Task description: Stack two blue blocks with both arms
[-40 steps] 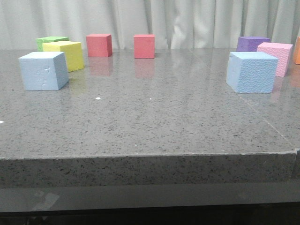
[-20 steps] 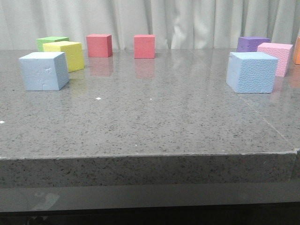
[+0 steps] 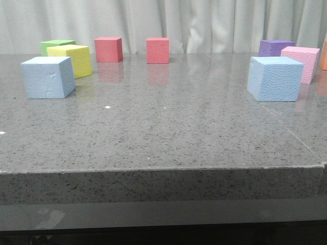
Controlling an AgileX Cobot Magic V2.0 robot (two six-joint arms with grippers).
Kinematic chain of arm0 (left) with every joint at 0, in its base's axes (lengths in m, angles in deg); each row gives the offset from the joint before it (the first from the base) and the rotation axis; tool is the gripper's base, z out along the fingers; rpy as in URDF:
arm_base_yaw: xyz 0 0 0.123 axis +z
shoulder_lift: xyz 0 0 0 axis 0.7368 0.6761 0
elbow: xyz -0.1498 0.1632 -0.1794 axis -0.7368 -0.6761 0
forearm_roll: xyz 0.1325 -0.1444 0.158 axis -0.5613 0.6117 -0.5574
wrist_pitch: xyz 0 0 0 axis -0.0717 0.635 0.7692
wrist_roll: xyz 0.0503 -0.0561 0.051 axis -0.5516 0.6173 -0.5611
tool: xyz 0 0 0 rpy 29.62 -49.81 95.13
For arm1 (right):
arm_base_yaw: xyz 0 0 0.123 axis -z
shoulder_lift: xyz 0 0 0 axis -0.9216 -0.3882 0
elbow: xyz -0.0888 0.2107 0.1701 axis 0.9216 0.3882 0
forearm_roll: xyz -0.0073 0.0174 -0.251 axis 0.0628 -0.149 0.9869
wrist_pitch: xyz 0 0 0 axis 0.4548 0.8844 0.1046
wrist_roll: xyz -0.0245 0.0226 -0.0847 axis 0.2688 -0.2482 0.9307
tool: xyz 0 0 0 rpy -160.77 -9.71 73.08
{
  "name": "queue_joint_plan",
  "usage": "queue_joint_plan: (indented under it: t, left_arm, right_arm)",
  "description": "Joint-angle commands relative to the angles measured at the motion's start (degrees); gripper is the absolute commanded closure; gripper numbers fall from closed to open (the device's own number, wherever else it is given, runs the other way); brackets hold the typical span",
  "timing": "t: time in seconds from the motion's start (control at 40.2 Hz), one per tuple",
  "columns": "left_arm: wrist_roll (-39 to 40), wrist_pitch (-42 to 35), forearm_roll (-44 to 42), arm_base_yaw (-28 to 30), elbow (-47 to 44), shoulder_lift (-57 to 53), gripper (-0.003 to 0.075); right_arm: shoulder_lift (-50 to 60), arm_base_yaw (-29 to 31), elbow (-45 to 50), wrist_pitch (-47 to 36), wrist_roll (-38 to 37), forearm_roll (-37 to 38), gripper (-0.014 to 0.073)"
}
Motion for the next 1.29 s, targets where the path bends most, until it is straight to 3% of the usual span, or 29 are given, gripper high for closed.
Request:
queue_joint_plan:
  t: [0.0,0.224,0.299,0.348,0.398,0.498,0.547,0.597,0.92,1.119,1.269]
  left_arm:
    - [0.0,-4.2,0.5,-0.4,0.8,1.0,0.0739]
    - [0.0,-4.9,0.5,-0.4,0.4,1.0,0.0739]
    - [0.0,-5.3,0.5,-0.4,0.4,1.0,0.0714]
    - [0.0,-5.5,0.5,-0.4,0.4,1.0,0.0653]
    - [0.0,-5.6,-0.7,-0.4,0.4,1.0,0.0554]
    - [-0.1,-6.8,-2.9,-0.4,0.4,1.0,0.0288]
    - [-0.1,-7.4,-3.1,-0.4,0.4,1.0,0.0189]
    - [-0.1,-7.3,-3.1,-0.4,0.4,1.0,0.0149]
    - [-0.1,-7.3,-3.1,-0.4,0.4,1.0,0.0220]
    - [-0.1,-7.3,-3.1,-0.4,0.4,1.0,0.0269]
    - [-0.1,-7.3,-3.1,-0.4,0.4,1.0,0.0307]
  right_arm:
    - [-0.8,0.1,-1.9,-4.7,0.3,0.1,0.0661]
    - [-0.8,0.1,-1.9,-5.0,0.3,0.1,0.0656]
    - [-0.8,0.2,-1.9,-5.0,0.3,0.1,0.0585]
    - [-0.8,0.2,-1.9,-5.7,0.3,0.2,0.0477]
    - [-0.8,0.2,-1.9,-5.9,0.3,0.9,0.0317]
    - [-0.8,0.2,-1.9,-5.9,0.3,1.7,0.0052]
    - [-0.8,0.2,-1.9,-6.0,0.3,1.7,-0.0019]
    - [-0.8,0.2,-1.9,-6.0,0.3,1.7,-0.0057]
    - [-0.8,0.1,-1.9,-6.4,0.3,1.7,-0.0060]
    - [-1.0,0.1,-2.8,-9.0,0.3,-2.1,-0.0060]
    - [-5.5,0.1,-9.8,-2.7,0.3,-7.2,-0.0060]
